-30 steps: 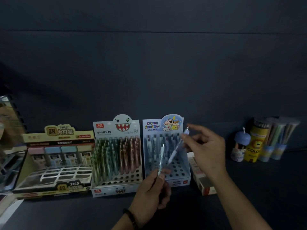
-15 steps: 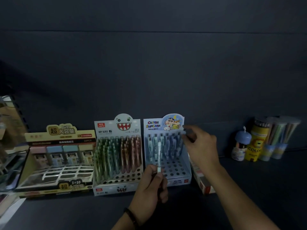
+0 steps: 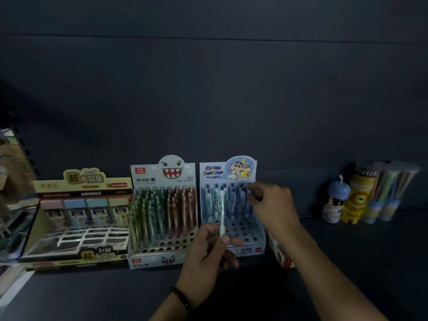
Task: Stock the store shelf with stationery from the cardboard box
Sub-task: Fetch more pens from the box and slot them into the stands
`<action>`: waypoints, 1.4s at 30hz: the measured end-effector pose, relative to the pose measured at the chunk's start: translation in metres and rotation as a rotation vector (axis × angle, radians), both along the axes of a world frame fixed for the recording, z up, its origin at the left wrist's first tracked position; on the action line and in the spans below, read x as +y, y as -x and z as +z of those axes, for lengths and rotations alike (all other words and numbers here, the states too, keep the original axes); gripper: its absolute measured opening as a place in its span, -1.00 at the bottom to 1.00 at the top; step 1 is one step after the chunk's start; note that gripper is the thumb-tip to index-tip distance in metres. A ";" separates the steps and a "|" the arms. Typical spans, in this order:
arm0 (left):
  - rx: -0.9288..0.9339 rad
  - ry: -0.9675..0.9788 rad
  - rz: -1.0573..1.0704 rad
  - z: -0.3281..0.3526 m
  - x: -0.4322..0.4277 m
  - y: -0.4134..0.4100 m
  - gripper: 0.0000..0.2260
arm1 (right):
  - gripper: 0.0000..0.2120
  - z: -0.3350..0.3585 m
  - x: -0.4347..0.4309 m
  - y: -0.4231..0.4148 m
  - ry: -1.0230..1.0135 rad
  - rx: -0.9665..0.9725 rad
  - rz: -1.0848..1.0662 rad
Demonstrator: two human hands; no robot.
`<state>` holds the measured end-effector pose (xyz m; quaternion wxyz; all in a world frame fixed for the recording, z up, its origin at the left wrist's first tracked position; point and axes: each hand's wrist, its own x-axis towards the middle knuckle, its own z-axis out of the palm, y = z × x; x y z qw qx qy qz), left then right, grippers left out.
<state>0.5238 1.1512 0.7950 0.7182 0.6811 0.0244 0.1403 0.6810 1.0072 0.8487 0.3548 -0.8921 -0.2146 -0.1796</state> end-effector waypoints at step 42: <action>-0.155 -0.380 0.448 -0.004 0.009 0.004 -0.71 | -0.74 0.030 0.038 0.052 -0.474 0.008 0.187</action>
